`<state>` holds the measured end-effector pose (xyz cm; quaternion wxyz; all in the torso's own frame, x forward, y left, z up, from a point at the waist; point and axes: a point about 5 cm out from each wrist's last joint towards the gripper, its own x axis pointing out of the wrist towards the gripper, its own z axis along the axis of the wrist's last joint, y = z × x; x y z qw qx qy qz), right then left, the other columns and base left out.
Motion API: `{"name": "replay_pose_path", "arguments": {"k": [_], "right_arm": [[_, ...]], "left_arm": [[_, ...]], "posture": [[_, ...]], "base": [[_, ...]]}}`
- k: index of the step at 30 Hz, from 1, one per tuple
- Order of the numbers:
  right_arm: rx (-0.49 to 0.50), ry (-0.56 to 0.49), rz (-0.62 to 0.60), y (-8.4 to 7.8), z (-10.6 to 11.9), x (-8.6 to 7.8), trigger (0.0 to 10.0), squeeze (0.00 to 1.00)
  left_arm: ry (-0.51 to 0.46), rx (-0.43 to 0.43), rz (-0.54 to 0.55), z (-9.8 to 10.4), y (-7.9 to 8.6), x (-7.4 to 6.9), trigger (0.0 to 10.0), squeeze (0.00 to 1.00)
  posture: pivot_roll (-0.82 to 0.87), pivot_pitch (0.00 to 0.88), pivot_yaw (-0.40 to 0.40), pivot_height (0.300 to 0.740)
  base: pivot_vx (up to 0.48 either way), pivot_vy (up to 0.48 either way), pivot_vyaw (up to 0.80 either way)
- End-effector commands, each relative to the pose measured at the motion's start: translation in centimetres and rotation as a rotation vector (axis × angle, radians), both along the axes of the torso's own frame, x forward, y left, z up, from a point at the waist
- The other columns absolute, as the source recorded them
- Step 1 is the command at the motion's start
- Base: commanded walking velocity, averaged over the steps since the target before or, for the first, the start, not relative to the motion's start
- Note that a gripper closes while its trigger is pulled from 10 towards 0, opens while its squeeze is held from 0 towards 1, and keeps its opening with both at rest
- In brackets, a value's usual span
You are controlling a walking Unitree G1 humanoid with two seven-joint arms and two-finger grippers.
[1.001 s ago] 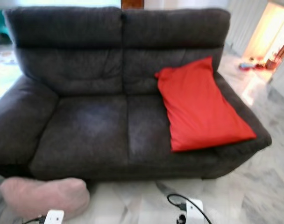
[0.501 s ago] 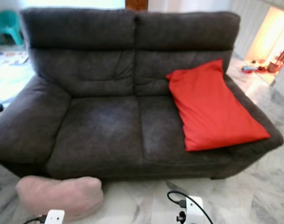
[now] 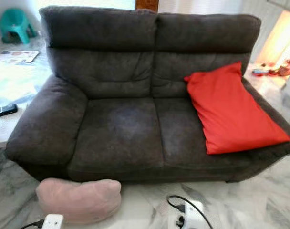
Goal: Move the pillow to the sofa from floor
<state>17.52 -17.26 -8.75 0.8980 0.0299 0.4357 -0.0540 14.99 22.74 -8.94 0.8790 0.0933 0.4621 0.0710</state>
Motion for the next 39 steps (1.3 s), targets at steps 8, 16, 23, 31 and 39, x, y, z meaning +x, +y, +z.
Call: {"name": "replay_pose_path", "arguments": {"k": [8,16,23,31,39], "right_arm": [[-0.015,0.012,-0.023,-0.99,-0.14,-0.54,10.0,0.0],[-0.014,0.011,-0.018,-0.9,-0.14,-0.52,10.0,0.0],[-0.01,-0.001,-0.017,-0.76,-0.07,-0.4,10.0,0.0],[-0.013,-0.01,-0.016,-0.78,-0.05,-0.42,10.0,0.0],[-0.025,-0.025,-0.001,-1.36,-0.08,-0.86,10.0,0.0]], "left_arm": [[0.002,-0.011,-0.008,-0.23,-0.62,-0.31,10.0,0.0],[0.01,-0.011,-0.006,-0.37,-0.54,-0.78,10.0,0.0],[0.014,-0.01,-0.01,-0.42,-0.63,-0.85,10.0,0.0],[0.017,-0.01,-0.011,-0.48,-0.79,-0.91,10.0,0.0],[0.02,-0.008,-0.015,-0.48,-0.71,-0.95,10.0,0.0]], "posture": [[0.0,0.0,-0.046,0.74],[0.01,0.0,-0.05,0.74],[0.01,0.0,-0.049,0.74],[0.01,0.0,-0.047,0.74],[0.01,0.0,-0.047,0.74]], "base": [[0.0,0.334,0.0],[0.0,0.333,0.0],[0.0,0.334,0.0],[0.0,0.334,0.0],[0.0,0.083,0.4]]}}
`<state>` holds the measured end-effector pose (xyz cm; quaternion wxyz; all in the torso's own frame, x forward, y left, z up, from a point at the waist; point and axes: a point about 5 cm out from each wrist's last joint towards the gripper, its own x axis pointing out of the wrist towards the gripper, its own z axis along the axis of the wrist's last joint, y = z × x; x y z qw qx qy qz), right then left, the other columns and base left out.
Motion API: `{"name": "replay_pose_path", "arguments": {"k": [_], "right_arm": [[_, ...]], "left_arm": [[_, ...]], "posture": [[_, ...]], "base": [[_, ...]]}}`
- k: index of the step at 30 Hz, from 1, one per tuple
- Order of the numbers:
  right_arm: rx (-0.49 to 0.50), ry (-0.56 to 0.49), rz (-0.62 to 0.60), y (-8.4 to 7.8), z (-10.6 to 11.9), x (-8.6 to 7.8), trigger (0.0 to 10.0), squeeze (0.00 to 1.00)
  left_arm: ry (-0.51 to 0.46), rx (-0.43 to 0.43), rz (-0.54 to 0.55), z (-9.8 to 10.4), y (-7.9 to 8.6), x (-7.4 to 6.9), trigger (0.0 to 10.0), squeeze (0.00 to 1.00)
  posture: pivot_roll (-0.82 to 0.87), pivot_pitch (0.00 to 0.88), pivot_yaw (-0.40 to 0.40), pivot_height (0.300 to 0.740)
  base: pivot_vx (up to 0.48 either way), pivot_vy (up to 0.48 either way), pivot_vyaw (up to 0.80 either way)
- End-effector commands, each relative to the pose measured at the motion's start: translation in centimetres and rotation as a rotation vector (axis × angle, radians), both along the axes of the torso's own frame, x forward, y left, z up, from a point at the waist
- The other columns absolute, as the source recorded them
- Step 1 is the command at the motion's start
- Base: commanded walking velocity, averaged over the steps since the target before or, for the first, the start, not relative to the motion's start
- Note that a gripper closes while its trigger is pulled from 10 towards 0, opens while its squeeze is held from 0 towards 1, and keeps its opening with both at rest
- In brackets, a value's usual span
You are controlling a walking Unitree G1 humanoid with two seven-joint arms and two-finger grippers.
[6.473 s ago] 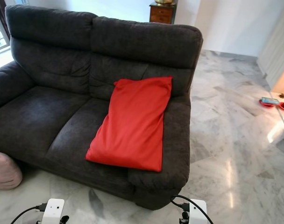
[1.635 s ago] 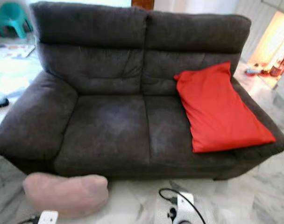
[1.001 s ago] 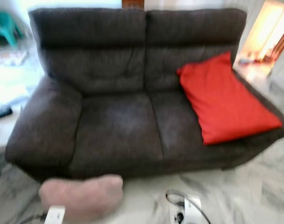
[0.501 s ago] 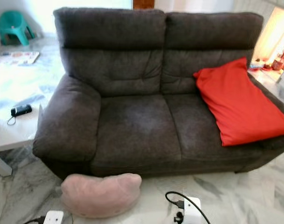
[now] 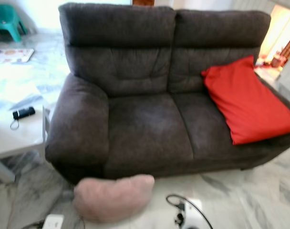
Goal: Move the pillow to the sofa from floor
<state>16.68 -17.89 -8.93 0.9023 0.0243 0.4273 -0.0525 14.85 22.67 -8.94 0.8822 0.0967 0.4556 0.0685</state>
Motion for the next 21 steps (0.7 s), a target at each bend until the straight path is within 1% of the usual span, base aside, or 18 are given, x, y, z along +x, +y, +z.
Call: {"name": "replay_pose_path", "arguments": {"k": [1,6,8,9,10,11,13,17,21], "right_arm": [[-0.014,-0.008,-0.011,-0.7,0.1,0.0,10.0,0.0],[-0.013,-0.011,-0.01,-0.7,0.1,0.0,10.0,0.0],[0.001,-0.013,-0.025,-0.7,0.1,0.1,10.0,0.0],[-0.001,-0.012,-0.029,-0.8,0.2,0.1,10.0,0.0],[-0.001,-0.012,-0.029,-0.8,0.2,0.1,10.0,0.0],[-0.007,-0.011,-0.027,-0.9,0.2,0.2,10.0,0.0],[-0.011,-0.009,-0.028,-1.1,0.2,0.2,10.0,0.0],[-0.016,-0.008,-0.04,-1.4,0.2,0.2,10.0,0.0],[-0.02,-0.011,-0.045,-1.6,0.3,0.2,10.0,0.0]], "left_arm": [[0.035,-0.011,-0.006,-0.5,-0.6,-0.8,10.0,0.0],[0.041,-0.009,-0.006,-0.5,-0.3,-1.1,10.0,0.0],[0.048,-0.008,-0.004,-0.6,-0.1,-1.5,10.0,0.0],[0.056,-0.008,-0.002,-0.7,0.0,-2.0,10.0,0.0],[0.056,-0.008,-0.002,-0.7,0.0,-2.0,10.0,0.0],[0.062,-0.008,-0.001,-0.8,0.1,-2.4,10.0,0.0],[0.065,-0.013,-0.005,-1.0,-0.1,-2.9,10.0,0.0],[0.061,-0.026,-0.011,-1.0,-0.6,-2.8,10.0,0.0],[0.076,-0.036,-0.01,-1.3,-1.1,-3.4,10.0,0.0]], "posture": [[0.0,0.0,-0.046,0.74],[0.0,0.0,-0.044,0.74],[0.0,0.0,-0.044,0.74],[0.0,0.0,-0.043,0.74],[0.0,0.0,-0.043,0.74],[0.0,0.0,-0.042,0.74],[0.0,0.0,-0.043,0.74],[0.0,0.0,-0.044,0.74],[0.0,0.0,-0.046,0.74]], "base": [[0.0,0.0,0.8],[0.0,0.0,0.67],[0.0,0.0,0.0],[0.0,0.0,0.0],[0.0,0.0,0.0],[0.0,0.0,0.0],[0.0,0.0,0.0],[0.0,0.0,0.0],[0.0,0.0,0.0]]}}
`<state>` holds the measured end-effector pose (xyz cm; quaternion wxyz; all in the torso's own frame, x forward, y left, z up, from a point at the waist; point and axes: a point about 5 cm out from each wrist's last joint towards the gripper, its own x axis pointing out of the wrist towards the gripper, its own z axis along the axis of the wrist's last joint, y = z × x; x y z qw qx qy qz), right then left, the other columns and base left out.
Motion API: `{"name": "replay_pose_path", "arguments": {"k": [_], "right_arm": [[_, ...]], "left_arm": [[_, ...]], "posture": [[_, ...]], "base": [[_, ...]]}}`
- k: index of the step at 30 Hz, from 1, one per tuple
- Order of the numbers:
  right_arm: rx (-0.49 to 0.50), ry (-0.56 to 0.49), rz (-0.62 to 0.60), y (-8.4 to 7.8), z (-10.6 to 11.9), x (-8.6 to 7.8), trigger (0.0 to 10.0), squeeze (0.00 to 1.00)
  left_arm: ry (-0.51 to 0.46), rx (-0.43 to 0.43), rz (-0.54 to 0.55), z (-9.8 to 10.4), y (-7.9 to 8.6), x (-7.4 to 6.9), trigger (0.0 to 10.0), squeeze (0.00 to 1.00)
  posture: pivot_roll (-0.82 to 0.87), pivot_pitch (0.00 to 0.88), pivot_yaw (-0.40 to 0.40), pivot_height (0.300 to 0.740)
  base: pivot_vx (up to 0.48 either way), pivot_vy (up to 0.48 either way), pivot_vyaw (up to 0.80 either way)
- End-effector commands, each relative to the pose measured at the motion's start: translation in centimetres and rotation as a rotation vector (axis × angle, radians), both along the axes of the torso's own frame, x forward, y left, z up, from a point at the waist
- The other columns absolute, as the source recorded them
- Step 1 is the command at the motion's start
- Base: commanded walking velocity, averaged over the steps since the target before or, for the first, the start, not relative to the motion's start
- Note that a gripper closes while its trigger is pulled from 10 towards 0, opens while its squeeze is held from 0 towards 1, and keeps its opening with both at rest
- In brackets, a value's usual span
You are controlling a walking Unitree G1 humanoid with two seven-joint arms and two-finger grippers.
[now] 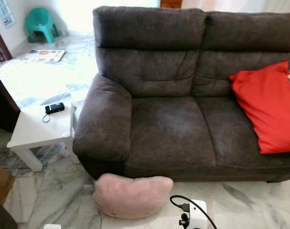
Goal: Move the pillow to the sofa from floor
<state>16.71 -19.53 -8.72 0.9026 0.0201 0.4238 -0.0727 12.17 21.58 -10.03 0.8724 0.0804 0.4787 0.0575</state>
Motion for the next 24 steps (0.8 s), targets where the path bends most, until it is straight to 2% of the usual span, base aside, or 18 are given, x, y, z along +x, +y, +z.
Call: {"name": "replay_pose_path", "arguments": {"k": [1,4,8,10,13,18,24], "right_arm": [[0.003,-0.007,-0.008,0.0,0.1,0.2,10.0,0.0],[-0.007,-0.018,0.015,0.0,0.2,0.5,10.0,0.0],[-0.002,-0.036,0.024,0.3,0.4,0.9,10.0,0.0],[0.018,-0.04,-0.01,0.3,0.4,0.9,10.0,0.0],[0.015,-0.046,0.0,0.4,0.5,1.0,10.0,0.0],[0.014,-0.059,-0.002,0.4,0.6,1.4,10.0,0.0],[0.007,-0.074,-0.001,0.5,0.9,1.8,10.0,0.0]], "left_arm": [[0.031,0.001,-0.012,-0.4,-0.2,-1.0,10.0,0.0],[0.036,0.002,-0.015,-0.4,-0.4,-1.2,10.0,0.0],[0.037,0.008,-0.012,-0.5,-0.4,-1.3,10.0,0.0],[0.034,0.008,-0.011,-0.4,-0.3,-1.0,10.0,0.0],[0.032,0.01,-0.008,-0.3,-0.2,-0.7,10.0,0.0],[0.052,0.011,-0.002,-0.5,0.1,-1.5,10.0,0.0],[0.036,0.022,-0.012,-0.3,0.4,-1.4,10.0,0.0]], "posture": [[0.0,0.0,-0.047,0.74],[0.0,0.0,-0.048,0.74],[0.0,0.0,-0.05,0.74],[0.0,0.0,-0.05,0.74],[0.0,0.0,-0.049,0.74],[0.0,0.0,-0.05,0.74],[0.0,0.0,-0.053,0.74]], "base": [[0.0,0.0,0.0],[0.0,0.0,0.0],[0.132,0.0,0.8],[0.292,0.0,0.0],[0.292,0.0,0.0],[0.292,0.0,0.0],[0.289,0.0,0.0]]}}
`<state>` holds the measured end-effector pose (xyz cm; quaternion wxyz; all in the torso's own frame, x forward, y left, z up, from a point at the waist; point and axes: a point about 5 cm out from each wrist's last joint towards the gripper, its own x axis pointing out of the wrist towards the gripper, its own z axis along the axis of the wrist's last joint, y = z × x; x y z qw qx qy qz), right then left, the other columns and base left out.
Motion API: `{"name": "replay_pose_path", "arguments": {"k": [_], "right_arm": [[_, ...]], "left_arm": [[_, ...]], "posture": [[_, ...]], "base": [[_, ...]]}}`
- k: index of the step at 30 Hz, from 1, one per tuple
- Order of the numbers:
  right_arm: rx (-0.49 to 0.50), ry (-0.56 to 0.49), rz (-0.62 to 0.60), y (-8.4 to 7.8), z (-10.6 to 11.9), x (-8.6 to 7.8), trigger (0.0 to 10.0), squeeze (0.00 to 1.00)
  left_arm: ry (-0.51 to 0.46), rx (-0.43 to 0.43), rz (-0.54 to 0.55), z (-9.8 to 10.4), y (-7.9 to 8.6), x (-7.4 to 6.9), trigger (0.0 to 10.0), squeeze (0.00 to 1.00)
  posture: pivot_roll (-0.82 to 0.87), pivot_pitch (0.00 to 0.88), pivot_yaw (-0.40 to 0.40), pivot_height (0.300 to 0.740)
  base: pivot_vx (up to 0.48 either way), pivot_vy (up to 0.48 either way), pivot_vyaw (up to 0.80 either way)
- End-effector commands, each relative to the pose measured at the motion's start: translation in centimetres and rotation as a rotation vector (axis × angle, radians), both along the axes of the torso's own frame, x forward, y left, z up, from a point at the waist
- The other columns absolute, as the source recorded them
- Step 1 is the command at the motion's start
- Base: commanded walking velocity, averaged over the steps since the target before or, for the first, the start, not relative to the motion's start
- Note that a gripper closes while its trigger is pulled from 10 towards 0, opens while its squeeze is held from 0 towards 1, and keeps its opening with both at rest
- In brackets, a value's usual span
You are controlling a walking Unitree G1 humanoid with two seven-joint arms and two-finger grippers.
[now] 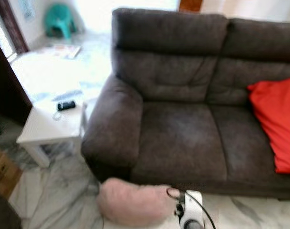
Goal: Move the pillow to the sofa from floor
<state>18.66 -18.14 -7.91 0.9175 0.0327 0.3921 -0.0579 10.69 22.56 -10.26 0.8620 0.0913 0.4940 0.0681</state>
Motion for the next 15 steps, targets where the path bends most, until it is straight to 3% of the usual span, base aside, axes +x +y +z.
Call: {"name": "replay_pose_path", "arguments": {"k": [1,7,12,13,15], "right_arm": [[-0.027,-0.007,-0.02,-0.9,0.1,-0.1,10.0,0.0],[-0.021,-0.027,-0.073,-1.3,0.4,0.4,10.0,0.0],[-0.003,-0.124,-0.071,-1.0,1.5,2.0,10.0,0.0],[-0.003,-0.124,-0.071,-1.0,1.5,2.0,10.0,0.0],[0.001,-0.167,-0.07,-1.0,1.9,2.6,10.0,0.0]], "left_arm": [[-0.023,-0.001,-0.03,0.1,-0.3,0.4,10.0,0.0],[-0.12,-0.018,-0.028,1.1,0.6,2.3,10.0,0.0],[-0.32,0.017,-0.064,3.9,0.7,8.5,10.0,0.0],[-0.32,0.017,-0.064,3.9,0.7,8.5,10.0,0.0],[-0.439,0.042,-0.088,5.5,0.4,10.8,10.0,0.0]], "posture": [[0.0,0.0,-0.053,0.74],[0.01,0.0,-0.058,0.74],[0.01,0.0,-0.062,0.74],[0.01,0.0,-0.062,0.74],[0.01,0.0,-0.065,0.74]], "base": [[0.0,0.0,0.0],[0.0,0.0,0.0],[0.0,0.0,0.0],[0.0,0.0,0.0],[0.0,0.0,0.0]]}}
